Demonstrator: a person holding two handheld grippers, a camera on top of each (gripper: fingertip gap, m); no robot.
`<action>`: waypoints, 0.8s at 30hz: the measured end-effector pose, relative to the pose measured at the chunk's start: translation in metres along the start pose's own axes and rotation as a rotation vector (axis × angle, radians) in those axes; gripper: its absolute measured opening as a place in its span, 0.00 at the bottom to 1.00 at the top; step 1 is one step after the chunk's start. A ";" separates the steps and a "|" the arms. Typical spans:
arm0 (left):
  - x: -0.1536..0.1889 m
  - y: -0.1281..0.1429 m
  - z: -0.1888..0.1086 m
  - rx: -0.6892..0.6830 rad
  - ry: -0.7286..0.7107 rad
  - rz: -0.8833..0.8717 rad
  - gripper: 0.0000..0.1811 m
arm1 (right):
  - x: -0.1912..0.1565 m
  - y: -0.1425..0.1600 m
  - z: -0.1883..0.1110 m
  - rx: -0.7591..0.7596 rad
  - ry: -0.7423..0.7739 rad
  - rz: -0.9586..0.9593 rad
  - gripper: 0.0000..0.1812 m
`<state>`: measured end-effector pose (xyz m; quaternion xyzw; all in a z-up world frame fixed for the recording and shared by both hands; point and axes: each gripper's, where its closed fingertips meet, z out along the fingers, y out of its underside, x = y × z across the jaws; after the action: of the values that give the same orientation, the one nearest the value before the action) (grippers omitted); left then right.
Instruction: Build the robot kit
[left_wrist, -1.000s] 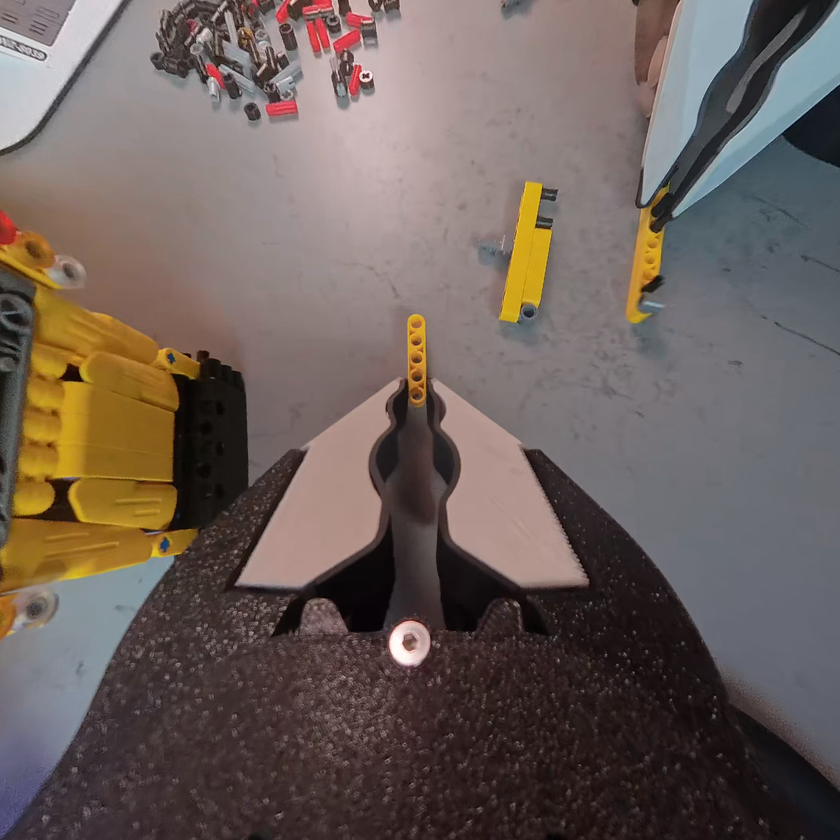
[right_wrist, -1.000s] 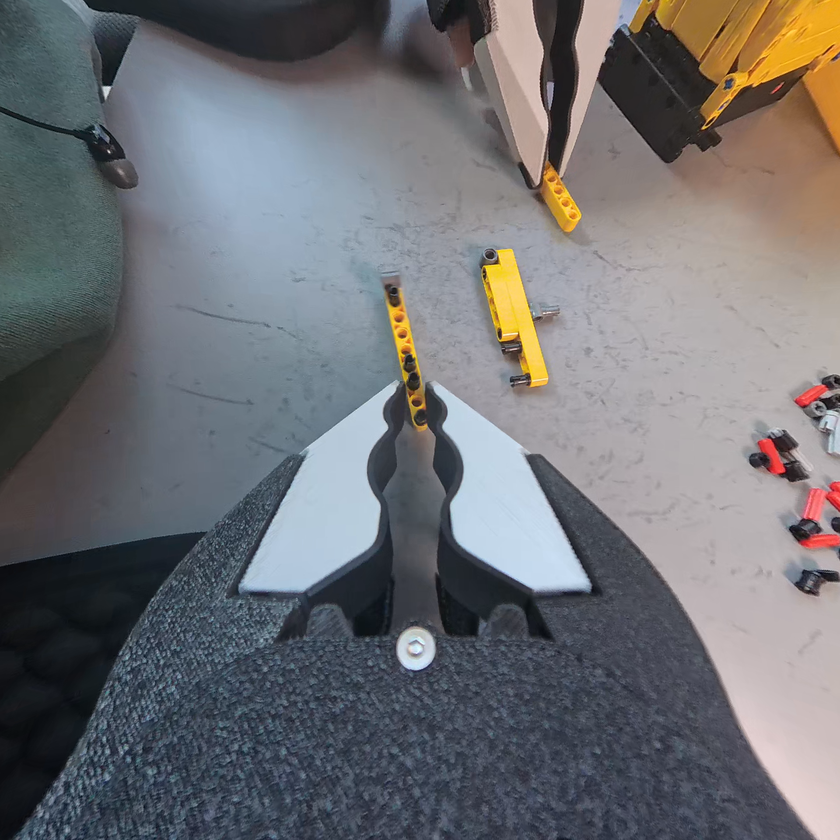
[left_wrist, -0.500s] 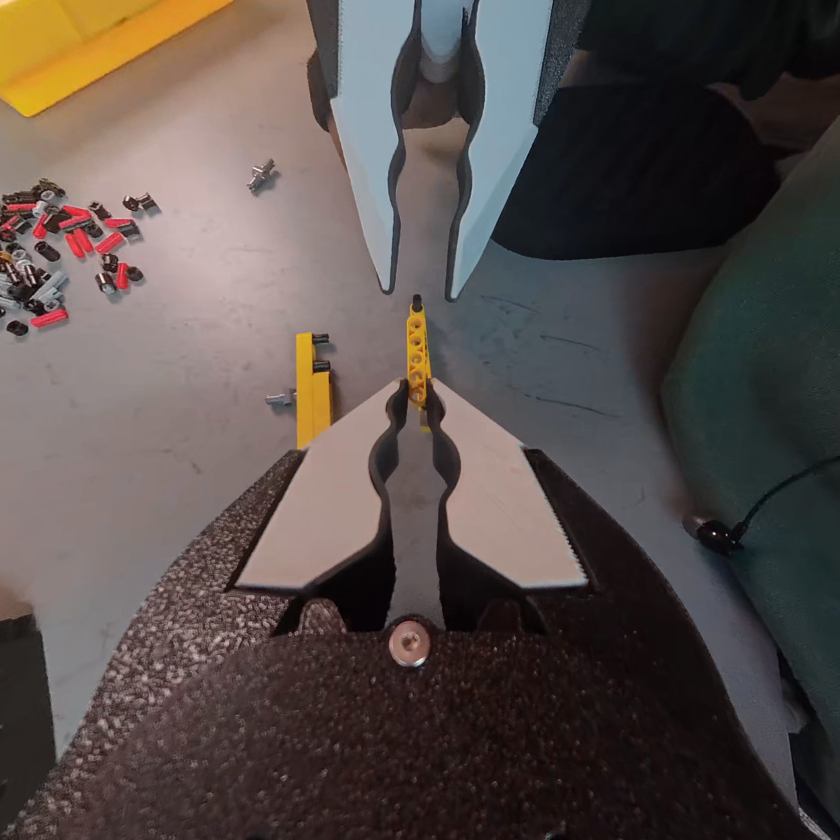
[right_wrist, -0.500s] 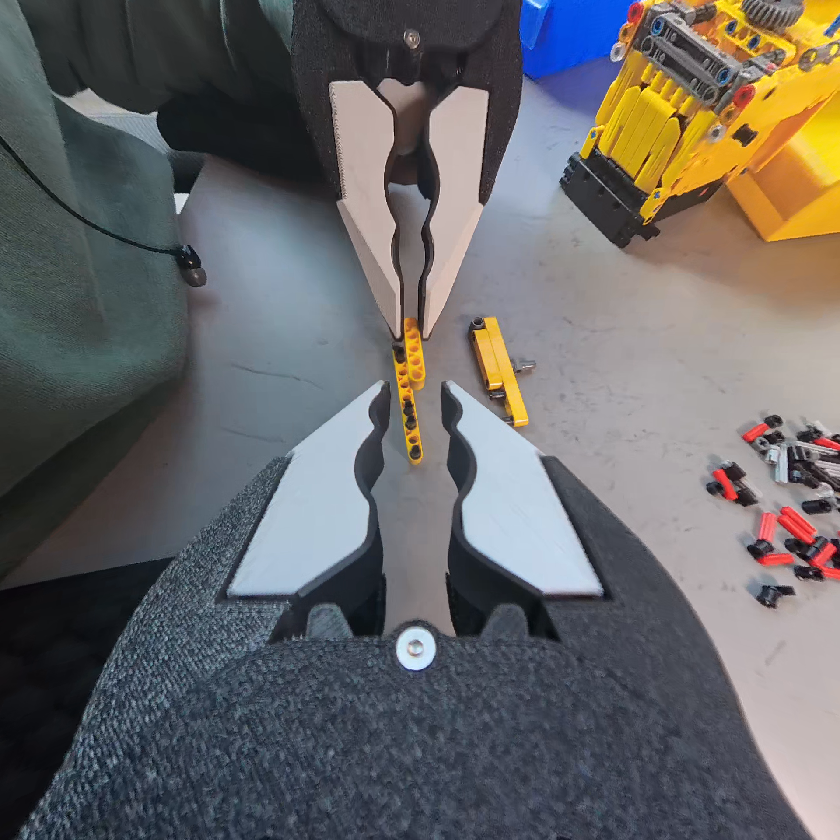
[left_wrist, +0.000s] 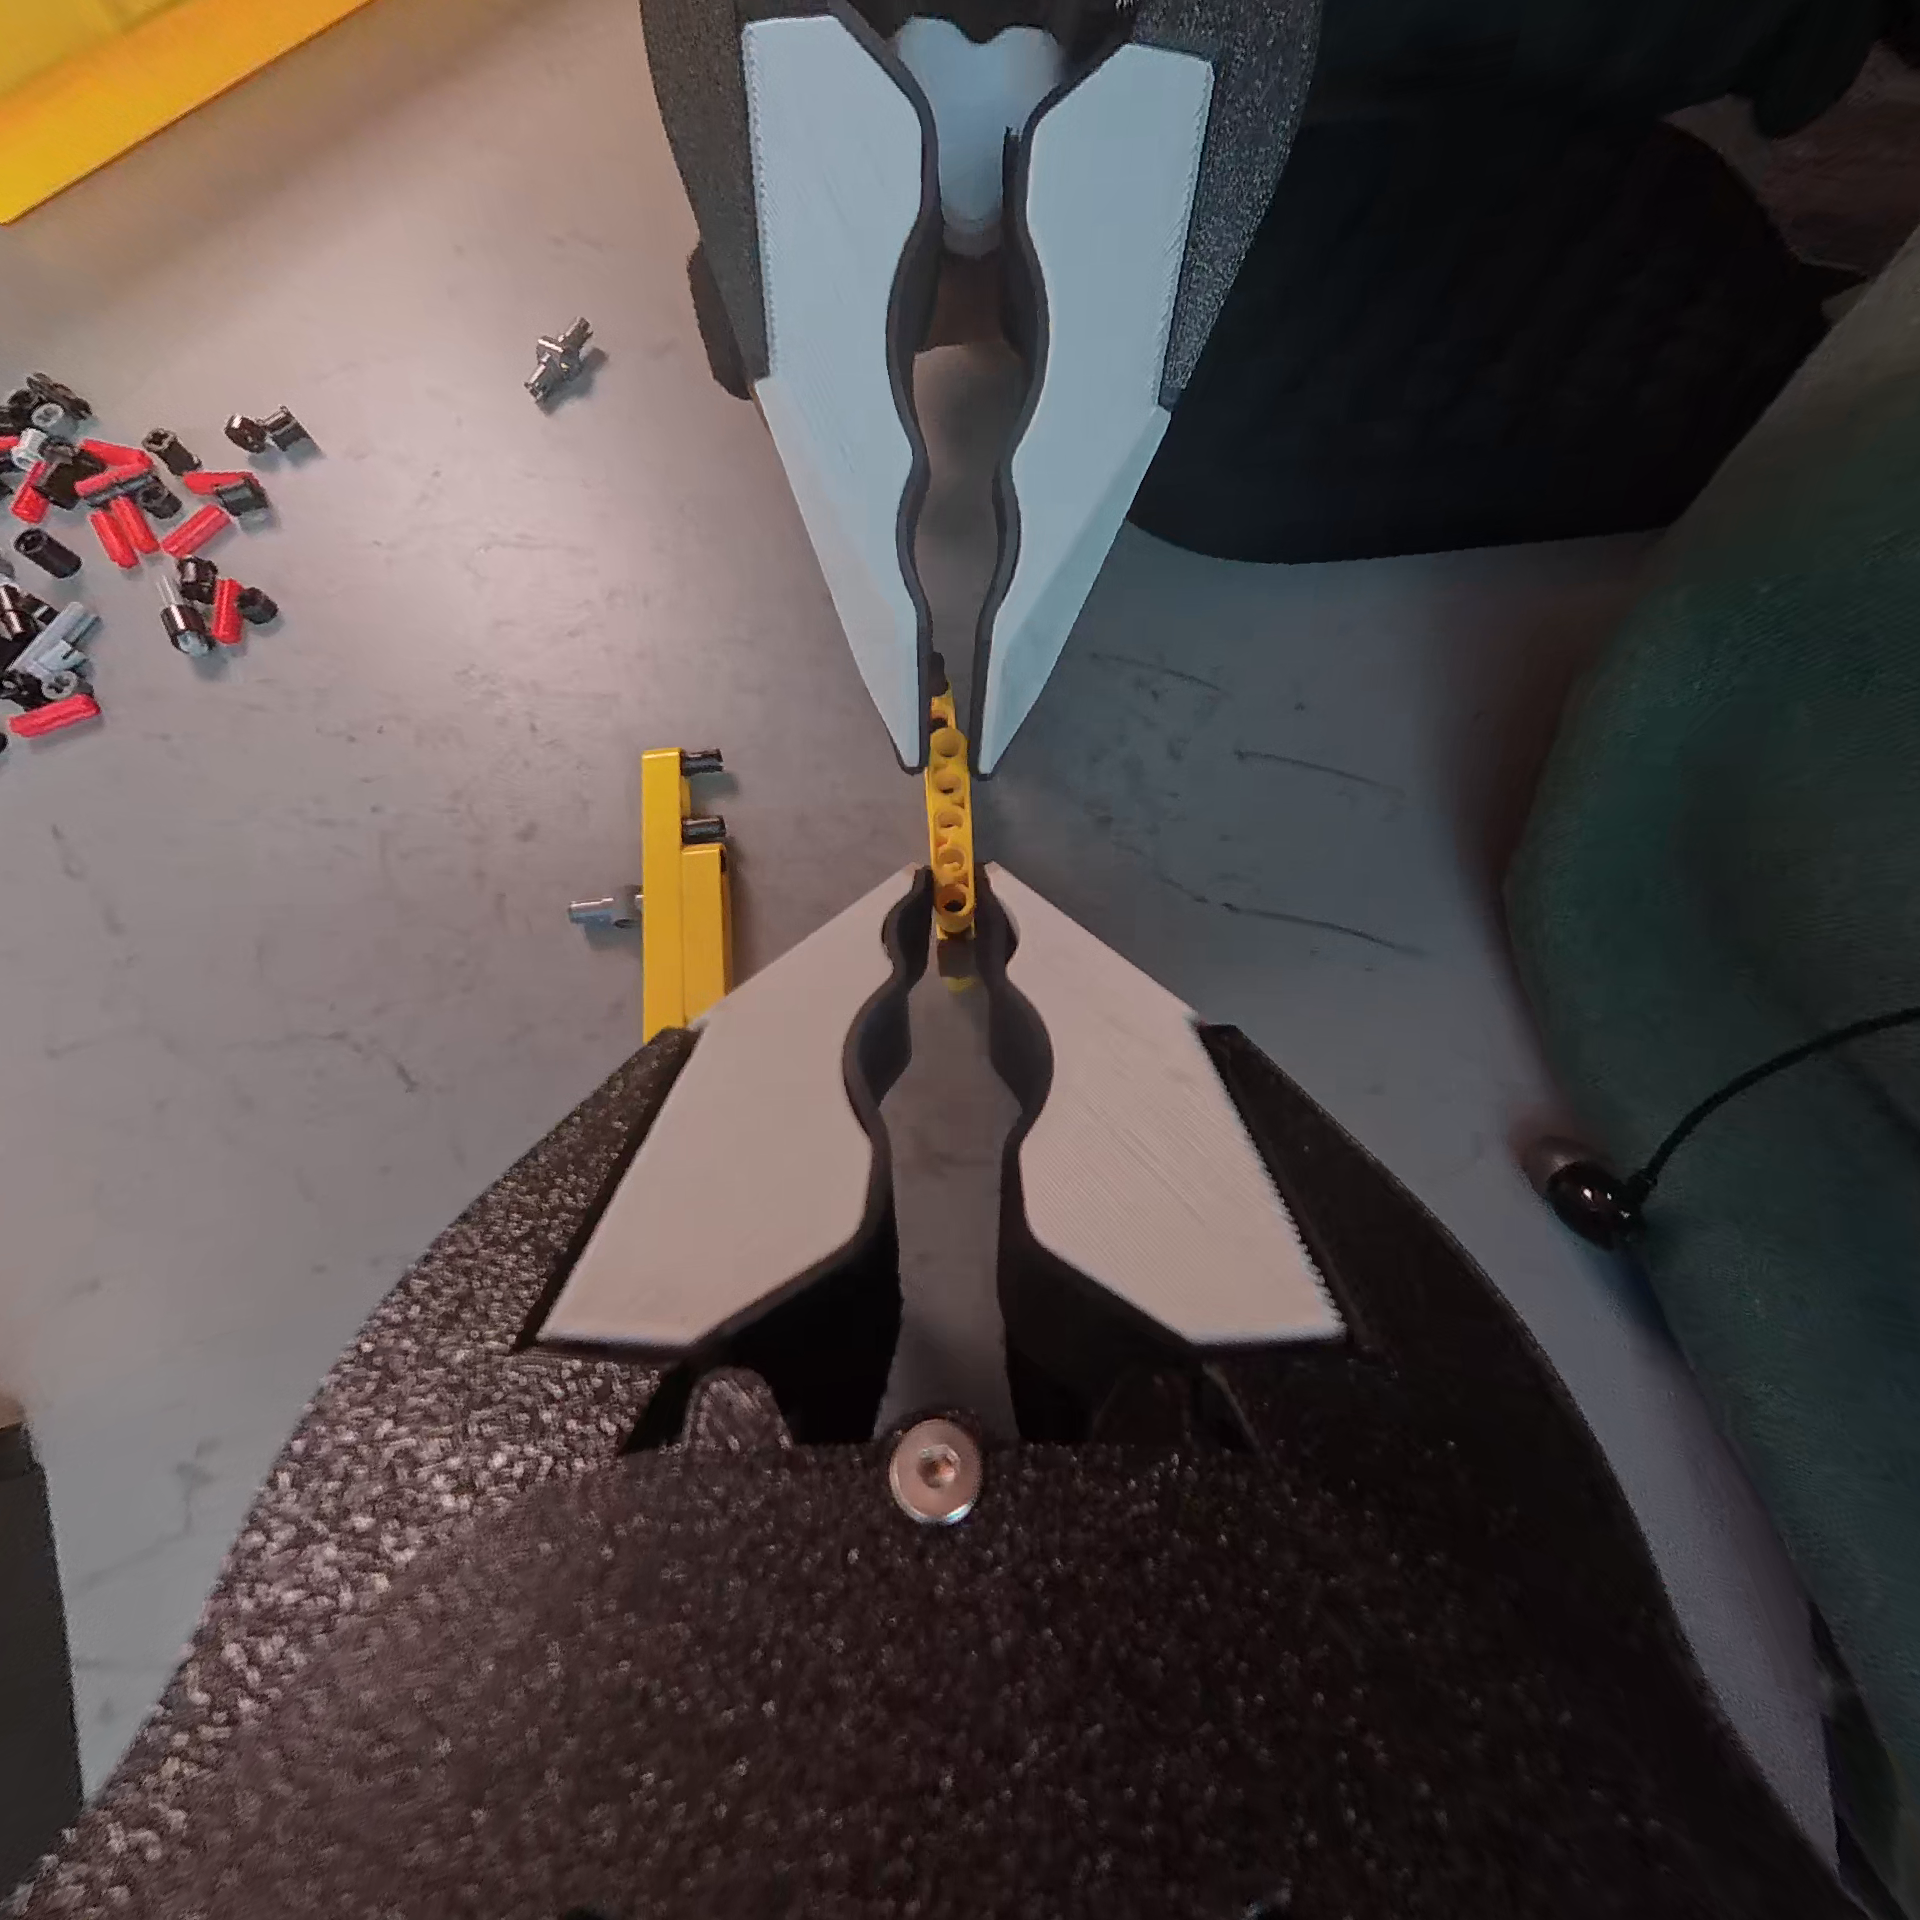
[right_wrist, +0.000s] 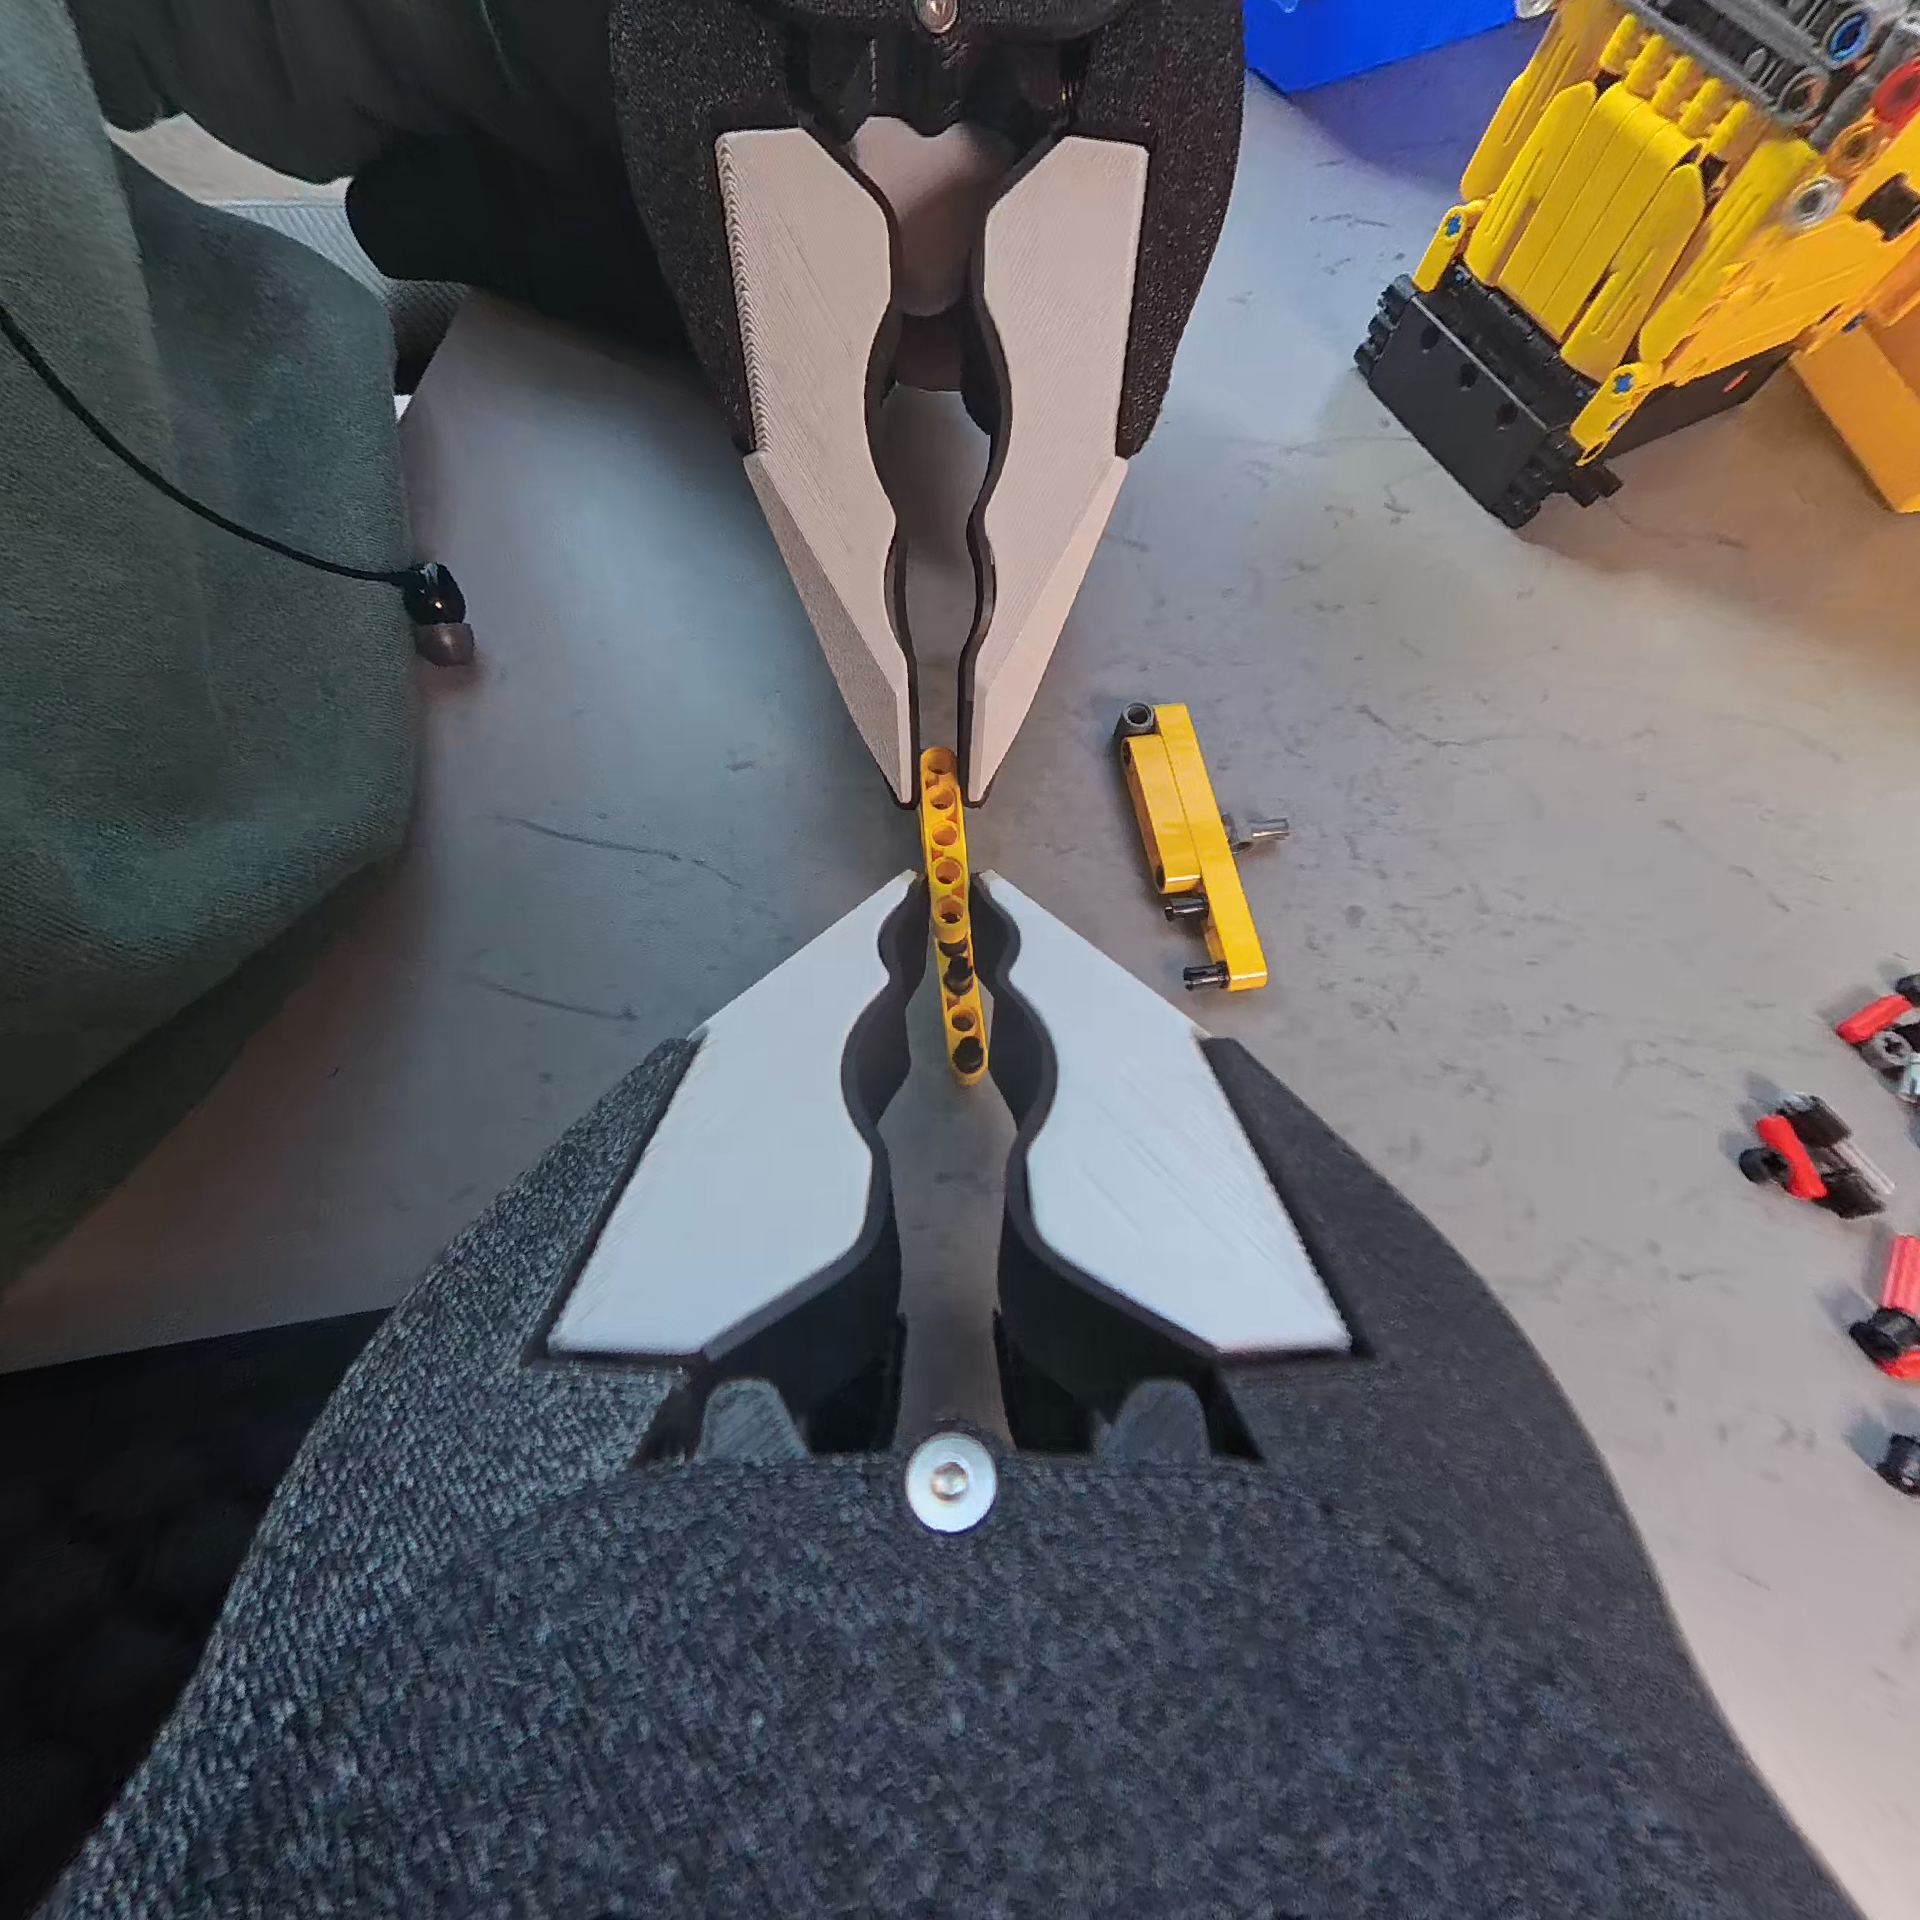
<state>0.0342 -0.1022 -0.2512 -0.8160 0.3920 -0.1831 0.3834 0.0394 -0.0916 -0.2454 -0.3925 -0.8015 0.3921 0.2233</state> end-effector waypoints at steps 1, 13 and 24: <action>0.000 0.001 0.000 -0.001 0.001 -0.002 0.04 | 0.000 0.000 0.000 -0.001 -0.002 0.002 0.04; 0.000 0.001 0.002 0.009 0.021 -0.029 0.04 | 0.001 0.002 0.000 -0.003 -0.027 0.017 0.04; 0.004 0.002 0.002 -0.002 0.047 -0.050 0.04 | -0.002 0.002 0.000 -0.008 -0.040 0.017 0.04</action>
<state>0.0364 -0.1052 -0.2538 -0.8215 0.3805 -0.2113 0.3684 0.0417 -0.0928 -0.2468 -0.3922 -0.8041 0.3985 0.2021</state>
